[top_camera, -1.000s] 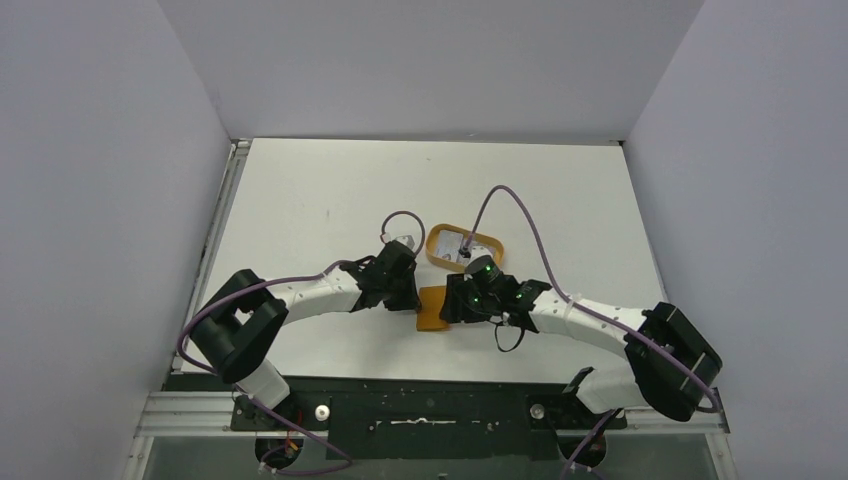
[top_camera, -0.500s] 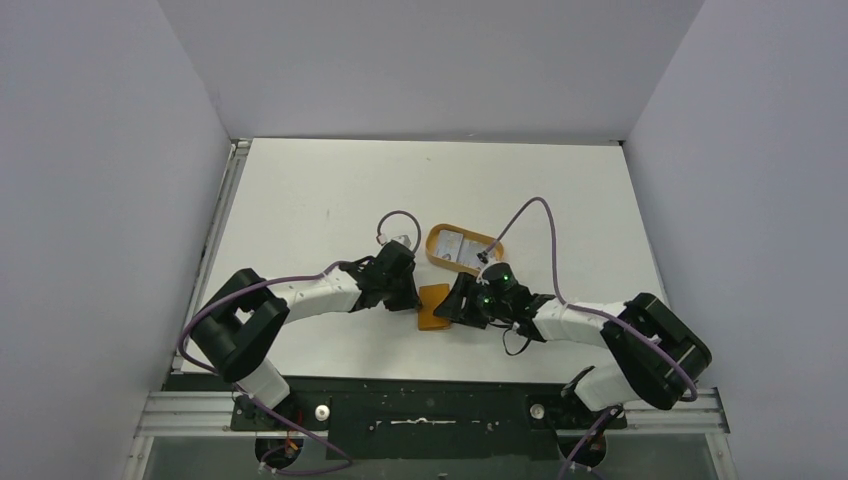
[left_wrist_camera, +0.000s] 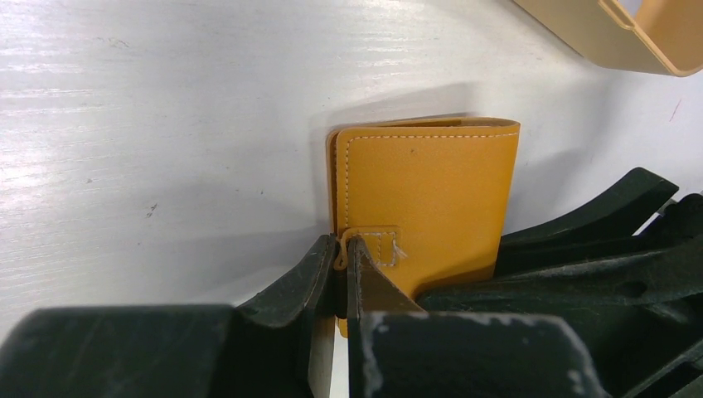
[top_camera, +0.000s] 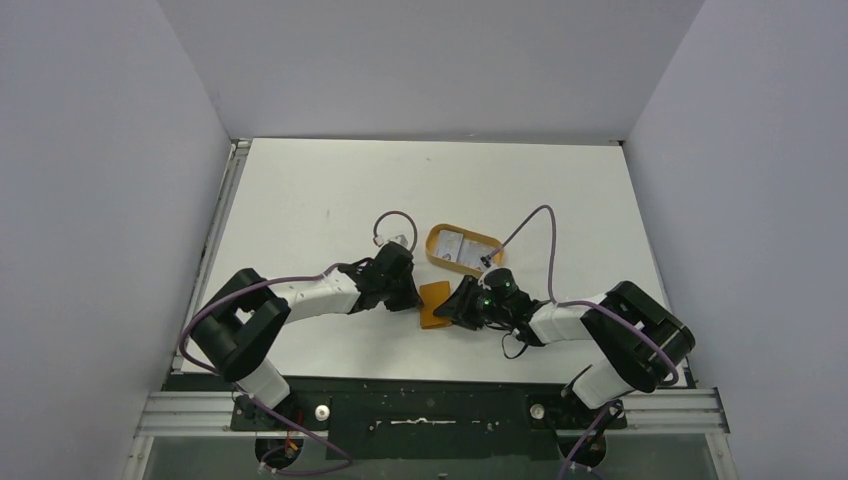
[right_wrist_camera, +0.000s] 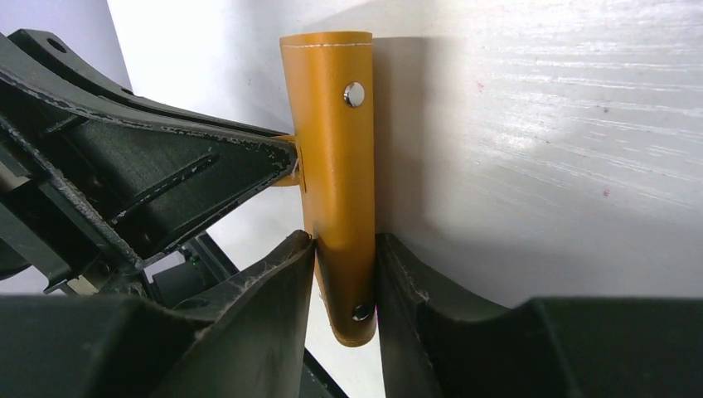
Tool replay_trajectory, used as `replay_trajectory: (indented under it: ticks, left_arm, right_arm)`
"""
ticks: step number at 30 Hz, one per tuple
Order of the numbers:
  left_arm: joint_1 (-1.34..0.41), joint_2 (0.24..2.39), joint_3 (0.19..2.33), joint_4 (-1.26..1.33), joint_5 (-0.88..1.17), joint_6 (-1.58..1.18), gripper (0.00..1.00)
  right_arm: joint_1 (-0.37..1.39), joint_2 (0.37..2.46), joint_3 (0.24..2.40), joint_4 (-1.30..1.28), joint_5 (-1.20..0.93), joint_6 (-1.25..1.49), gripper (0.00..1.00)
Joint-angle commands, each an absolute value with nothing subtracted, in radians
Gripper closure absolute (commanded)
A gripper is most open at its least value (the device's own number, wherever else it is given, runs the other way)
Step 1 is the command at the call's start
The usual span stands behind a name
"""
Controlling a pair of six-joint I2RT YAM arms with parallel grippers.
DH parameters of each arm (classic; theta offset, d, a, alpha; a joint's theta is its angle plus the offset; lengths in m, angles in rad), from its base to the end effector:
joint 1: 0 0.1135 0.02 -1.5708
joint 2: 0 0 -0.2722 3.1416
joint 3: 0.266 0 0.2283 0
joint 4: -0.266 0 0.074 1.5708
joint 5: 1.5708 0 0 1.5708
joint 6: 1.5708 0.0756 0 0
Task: Put the credit cards into the card holder
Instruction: Close the card holder at the center of the board.
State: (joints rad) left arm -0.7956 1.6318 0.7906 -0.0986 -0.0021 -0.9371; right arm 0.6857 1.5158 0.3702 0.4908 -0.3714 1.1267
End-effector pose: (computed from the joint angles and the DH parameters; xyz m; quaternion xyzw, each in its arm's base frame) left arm 0.2216 -0.2259 0.1402 -0.0675 0.9482 -0.2358 0.2017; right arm 0.1878 0.1891 0.1214 0.1132 0.8780 0.4442 0.1377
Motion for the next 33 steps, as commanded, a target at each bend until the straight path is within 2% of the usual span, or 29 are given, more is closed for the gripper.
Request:
replay_trajectory:
  ticks: [1, 6, 10, 13, 14, 16, 18, 20, 23, 24, 25, 26, 29, 33]
  left_arm:
    - [-0.788, 1.719, 0.73, -0.193, -0.087, -0.924, 1.0]
    - [-0.788, 1.731, 0.722, -0.176, -0.08, -0.931, 1.0]
    - [-0.788, 1.704, 0.712, -0.179, -0.083, -0.941, 1.0]
    - [-0.786, 1.609, 0.717, -0.232, -0.097, -0.945, 1.0]
    - [-0.784, 1.557, 0.727, -0.276, -0.104, -0.944, 0.93]
    - [-0.778, 1.43, 0.756, -0.391, -0.125, -0.943, 0.64]
    - [-0.777, 1.281, 0.798, -0.504, -0.169, -0.934, 0.44]
    - [-0.776, 1.138, 0.848, -0.598, -0.243, -0.915, 0.33]
    - [-0.76, 0.968, 0.921, -0.679, -0.364, -0.891, 0.25]
    - [-0.755, 0.924, 0.94, -0.682, -0.404, -0.884, 0.13]
    - [-0.747, 0.887, 0.954, -0.669, -0.435, -0.871, 0.07]
    - [-0.74, 0.851, 0.964, -0.643, -0.455, -0.854, 0.03]
    - [-0.716, 0.793, 1.003, -0.548, -0.466, -0.802, 0.03]
    - [-0.678, 0.816, 1.098, -0.464, -0.349, -0.738, 0.03]
  right_arm:
    - [0.686, 1.54, 0.362, 0.582, -0.367, 1.143, 0.67]
    - [0.692, 1.575, 0.373, 0.631, -0.39, 1.146, 0.77]
    - [0.696, 1.557, 0.377, 0.645, -0.398, 1.13, 0.98]
    - [0.703, 1.418, 0.411, 0.48, -0.357, 1.039, 1.0]
    - [0.711, 1.347, 0.444, 0.318, -0.33, 0.987, 1.0]
    - [0.735, 1.205, 0.534, 0.06, -0.259, 0.862, 1.0]
    - [0.748, 1.096, 0.639, -0.18, -0.175, 0.733, 1.0]
    - [0.749, 1.024, 0.754, -0.358, -0.096, 0.59, 1.0]
    - [0.772, 0.997, 0.938, -0.558, 0.084, 0.372, 1.0]
    - [0.8, 1.006, 0.996, -0.596, 0.173, 0.304, 1.0]
    - [0.838, 1.017, 1.062, -0.614, 0.266, 0.233, 1.0]
    - [0.883, 1.031, 1.102, -0.62, 0.376, 0.142, 1.0]
    - [1.044, 1.081, 1.161, -0.516, 0.703, -0.123, 1.0]
    - [1.153, 1.122, 1.062, -0.103, 0.938, -0.609, 1.0]
